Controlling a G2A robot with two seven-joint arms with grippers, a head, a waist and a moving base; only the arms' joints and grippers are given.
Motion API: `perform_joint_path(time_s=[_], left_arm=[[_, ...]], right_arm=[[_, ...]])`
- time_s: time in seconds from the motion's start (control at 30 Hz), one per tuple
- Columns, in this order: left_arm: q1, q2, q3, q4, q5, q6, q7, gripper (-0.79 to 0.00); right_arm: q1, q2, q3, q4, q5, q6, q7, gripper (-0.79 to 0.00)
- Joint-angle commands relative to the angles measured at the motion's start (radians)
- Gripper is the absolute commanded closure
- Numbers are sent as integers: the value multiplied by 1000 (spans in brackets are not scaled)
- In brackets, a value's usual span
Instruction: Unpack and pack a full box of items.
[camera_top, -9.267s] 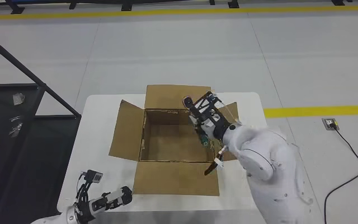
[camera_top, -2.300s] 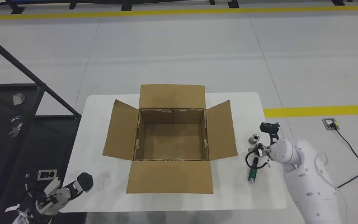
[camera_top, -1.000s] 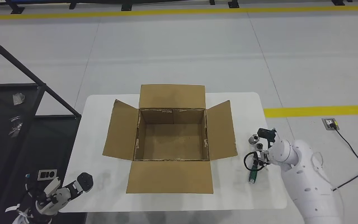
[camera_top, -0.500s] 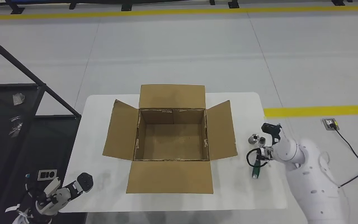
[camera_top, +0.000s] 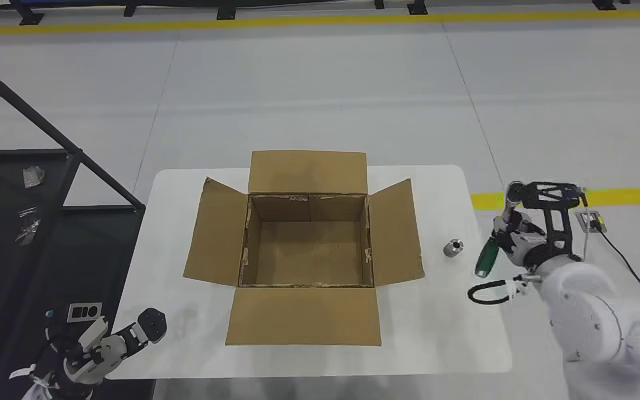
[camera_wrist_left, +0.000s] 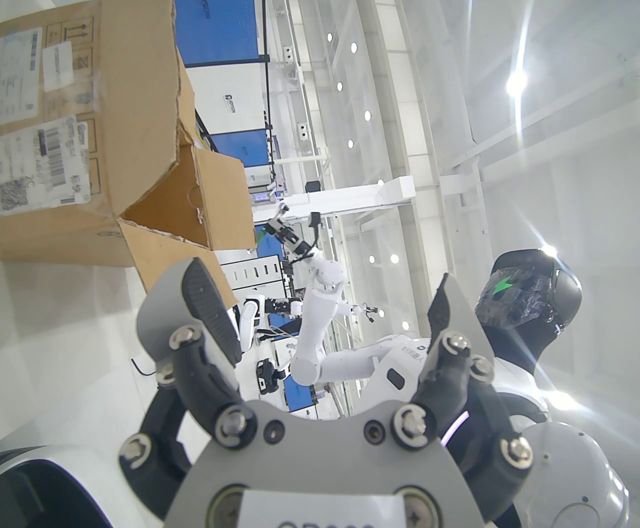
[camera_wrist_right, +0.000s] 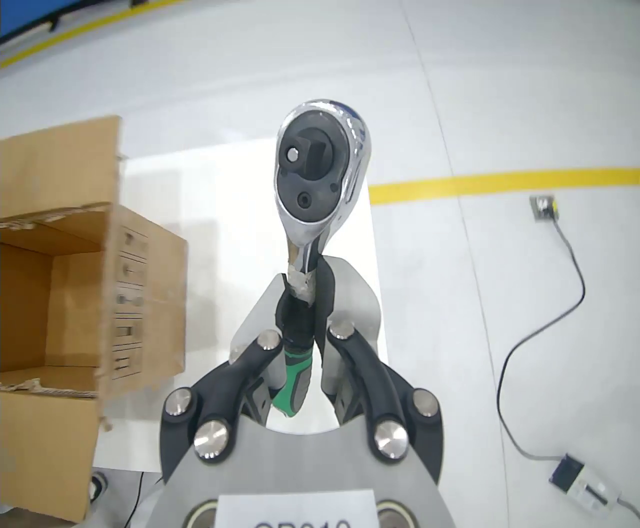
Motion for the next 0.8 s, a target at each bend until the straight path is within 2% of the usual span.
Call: perform_joint_path(time_s=[0.0, 0.1, 0.23, 0.4, 0.53, 0.63, 0.77], left_arm=[[0, 0, 0, 0, 0, 0, 0, -785], [0, 0, 0, 0, 0, 0, 0, -785], [0, 0, 0, 0, 0, 0, 0, -785], [0, 0, 0, 0, 0, 0, 0, -785], [0, 0, 0, 0, 0, 0, 0, -785], [0, 0, 0, 0, 0, 0, 0, -785], [0, 0, 0, 0, 0, 0, 0, -785]], right_arm=[[18, -1, -48, -57, -46, -10, -16, 0], [82, -6, -150, -77, -75, -33, -34, 0], [224, -19, -309, -30, -110, -72, -18, 0], [434, -59, -545, 109, -147, -48, 12, 0], [583, -106, -708, 255, -110, -14, 15, 0], [674, -143, -793, 360, -72, 27, 33, 0], [674, -143, -793, 360, -72, 27, 33, 0]])
